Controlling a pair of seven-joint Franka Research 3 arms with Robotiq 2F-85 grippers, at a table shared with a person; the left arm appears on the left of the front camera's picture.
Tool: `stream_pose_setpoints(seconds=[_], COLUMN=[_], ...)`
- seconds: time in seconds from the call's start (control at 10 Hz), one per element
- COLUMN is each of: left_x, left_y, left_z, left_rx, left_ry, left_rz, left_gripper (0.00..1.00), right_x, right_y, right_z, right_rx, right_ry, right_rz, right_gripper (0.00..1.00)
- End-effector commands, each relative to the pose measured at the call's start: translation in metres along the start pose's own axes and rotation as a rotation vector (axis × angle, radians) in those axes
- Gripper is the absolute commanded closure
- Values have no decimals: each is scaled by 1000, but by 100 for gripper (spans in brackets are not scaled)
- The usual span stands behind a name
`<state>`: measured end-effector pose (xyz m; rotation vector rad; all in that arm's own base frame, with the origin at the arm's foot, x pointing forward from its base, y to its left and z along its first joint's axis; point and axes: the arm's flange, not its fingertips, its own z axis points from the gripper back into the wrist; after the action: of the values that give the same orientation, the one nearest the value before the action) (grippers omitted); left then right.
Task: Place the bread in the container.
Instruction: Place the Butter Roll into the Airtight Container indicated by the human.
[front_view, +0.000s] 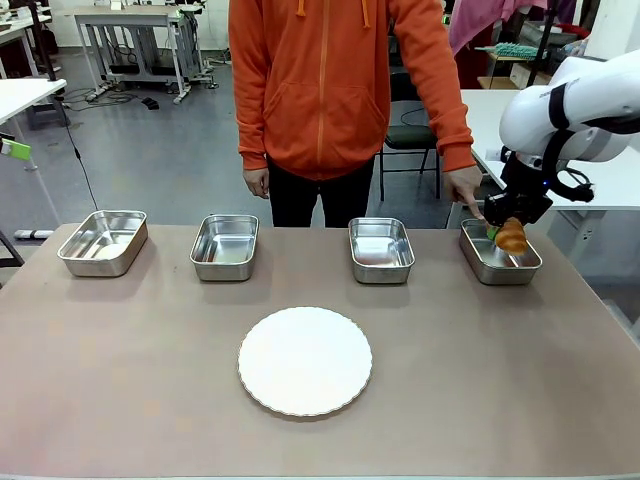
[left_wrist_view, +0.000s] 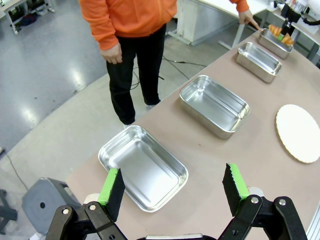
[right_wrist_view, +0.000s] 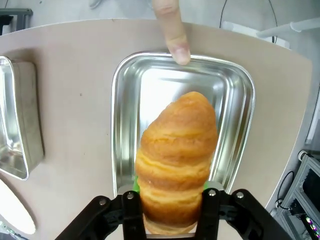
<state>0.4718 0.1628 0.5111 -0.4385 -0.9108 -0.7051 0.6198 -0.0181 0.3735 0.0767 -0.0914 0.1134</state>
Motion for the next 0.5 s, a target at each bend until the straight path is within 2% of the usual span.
stream_pose_setpoints(seconds=[0.0, 0.1, 0.2, 0.4], left_x=[1, 1, 1, 1], left_y=[-1, -1, -1, -1], left_z=[1, 1, 1, 1], left_rx=[-7, -7, -7, -7], left_ry=[-9, -9, -9, -9], left_rz=[-1, -1, -1, -1], left_gripper=[0, 0, 0, 0], right_x=[4, 6, 6, 6], right_y=[-15, -14, -15, -16], right_z=[-6, -8, -9, -7], right_rx=[0, 24, 21, 21], right_ry=[-42, -37, -43, -49], right_rz=[56, 53, 61, 65], right_gripper=[11, 3, 0, 0])
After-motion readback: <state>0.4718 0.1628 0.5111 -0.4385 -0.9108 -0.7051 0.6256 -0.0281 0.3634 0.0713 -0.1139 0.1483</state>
